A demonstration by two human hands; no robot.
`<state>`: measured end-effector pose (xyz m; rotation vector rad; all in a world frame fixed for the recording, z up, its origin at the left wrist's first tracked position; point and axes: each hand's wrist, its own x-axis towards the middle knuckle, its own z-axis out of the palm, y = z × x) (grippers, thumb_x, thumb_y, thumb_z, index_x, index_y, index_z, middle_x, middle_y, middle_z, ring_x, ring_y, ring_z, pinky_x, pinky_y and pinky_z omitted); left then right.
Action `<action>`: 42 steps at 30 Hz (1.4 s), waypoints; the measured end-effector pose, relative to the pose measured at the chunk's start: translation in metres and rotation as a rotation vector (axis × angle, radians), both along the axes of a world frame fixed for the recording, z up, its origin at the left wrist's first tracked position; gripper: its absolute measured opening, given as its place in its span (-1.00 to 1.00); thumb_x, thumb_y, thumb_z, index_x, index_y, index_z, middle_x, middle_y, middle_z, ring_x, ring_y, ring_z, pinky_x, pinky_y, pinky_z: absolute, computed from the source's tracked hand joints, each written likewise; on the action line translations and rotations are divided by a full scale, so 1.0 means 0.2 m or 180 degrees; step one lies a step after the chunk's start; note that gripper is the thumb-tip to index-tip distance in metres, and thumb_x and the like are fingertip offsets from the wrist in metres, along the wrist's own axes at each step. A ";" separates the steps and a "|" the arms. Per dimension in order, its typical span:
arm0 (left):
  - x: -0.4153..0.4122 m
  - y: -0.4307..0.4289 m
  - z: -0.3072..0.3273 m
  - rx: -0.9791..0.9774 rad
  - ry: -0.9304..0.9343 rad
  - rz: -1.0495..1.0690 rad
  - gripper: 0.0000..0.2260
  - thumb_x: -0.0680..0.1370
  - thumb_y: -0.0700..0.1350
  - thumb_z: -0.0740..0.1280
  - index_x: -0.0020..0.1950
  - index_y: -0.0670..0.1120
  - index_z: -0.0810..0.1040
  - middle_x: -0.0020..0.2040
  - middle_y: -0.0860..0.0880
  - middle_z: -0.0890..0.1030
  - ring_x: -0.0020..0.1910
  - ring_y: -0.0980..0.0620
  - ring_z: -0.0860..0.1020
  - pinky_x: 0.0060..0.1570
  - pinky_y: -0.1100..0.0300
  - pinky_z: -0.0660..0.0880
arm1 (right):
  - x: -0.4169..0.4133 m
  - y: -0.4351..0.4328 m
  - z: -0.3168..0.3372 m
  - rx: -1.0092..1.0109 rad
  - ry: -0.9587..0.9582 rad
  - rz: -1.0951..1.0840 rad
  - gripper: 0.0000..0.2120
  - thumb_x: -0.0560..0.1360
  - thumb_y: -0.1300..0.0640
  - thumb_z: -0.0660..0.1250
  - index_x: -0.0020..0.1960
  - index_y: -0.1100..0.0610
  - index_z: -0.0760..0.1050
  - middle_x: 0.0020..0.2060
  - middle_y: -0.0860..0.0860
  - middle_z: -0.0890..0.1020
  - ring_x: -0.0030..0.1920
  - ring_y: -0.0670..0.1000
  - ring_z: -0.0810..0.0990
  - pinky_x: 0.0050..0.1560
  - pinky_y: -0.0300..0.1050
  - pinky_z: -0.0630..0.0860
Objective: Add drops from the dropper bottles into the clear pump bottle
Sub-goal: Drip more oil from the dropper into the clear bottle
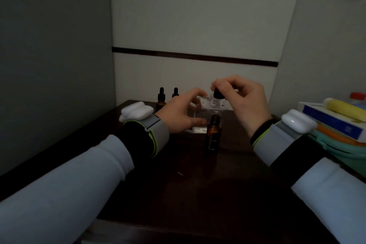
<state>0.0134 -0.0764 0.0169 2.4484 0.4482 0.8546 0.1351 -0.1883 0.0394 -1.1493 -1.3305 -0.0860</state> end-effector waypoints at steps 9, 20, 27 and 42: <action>0.00 0.00 0.00 0.0008 0.0014 -0.0008 -0.50 0.41 -0.11 0.49 0.27 0.07 0.34 0.16 -0.03 0.49 0.09 0.00 0.55 0.11 -0.05 0.54 | 0.00 0.00 0.00 -0.0048 -0.0038 0.0064 -0.87 0.51 0.14 0.34 -0.21 0.03 0.59 -0.24 -0.01 0.67 -0.20 -0.12 0.62 -0.07 -0.17 0.54; 0.00 0.00 0.00 -0.0013 -0.0021 -0.0044 -0.50 0.40 -0.13 0.49 0.26 0.06 0.37 0.13 -0.03 0.51 0.07 0.03 0.56 0.08 -0.04 0.55 | 0.01 -0.04 0.07 0.0869 0.0254 0.0109 -0.92 0.53 0.12 0.31 -0.09 0.05 0.58 -0.30 -0.21 0.65 -0.26 -0.22 0.56 -0.28 -0.35 0.45; 0.00 0.01 0.00 -0.0007 -0.0008 -0.0036 -0.50 0.40 -0.12 0.49 0.25 0.08 0.36 0.13 -0.02 0.51 0.08 0.03 0.55 0.09 -0.05 0.54 | 0.02 -0.01 0.04 0.0869 0.0174 0.0107 -0.89 0.52 0.18 0.33 -0.07 -0.01 0.57 -0.27 -0.21 0.65 -0.19 -0.21 0.61 -0.16 -0.36 0.49; 0.00 0.00 0.00 0.0031 0.0017 -0.0025 -0.49 0.41 -0.12 0.49 0.28 0.05 0.35 0.15 -0.02 0.52 0.08 0.02 0.55 0.11 -0.05 0.53 | 0.03 0.03 -0.01 -0.0067 -0.0278 0.0119 -0.85 0.49 0.23 0.36 0.02 0.06 0.57 -0.11 -0.07 0.65 -0.10 -0.20 0.62 -0.04 -0.33 0.53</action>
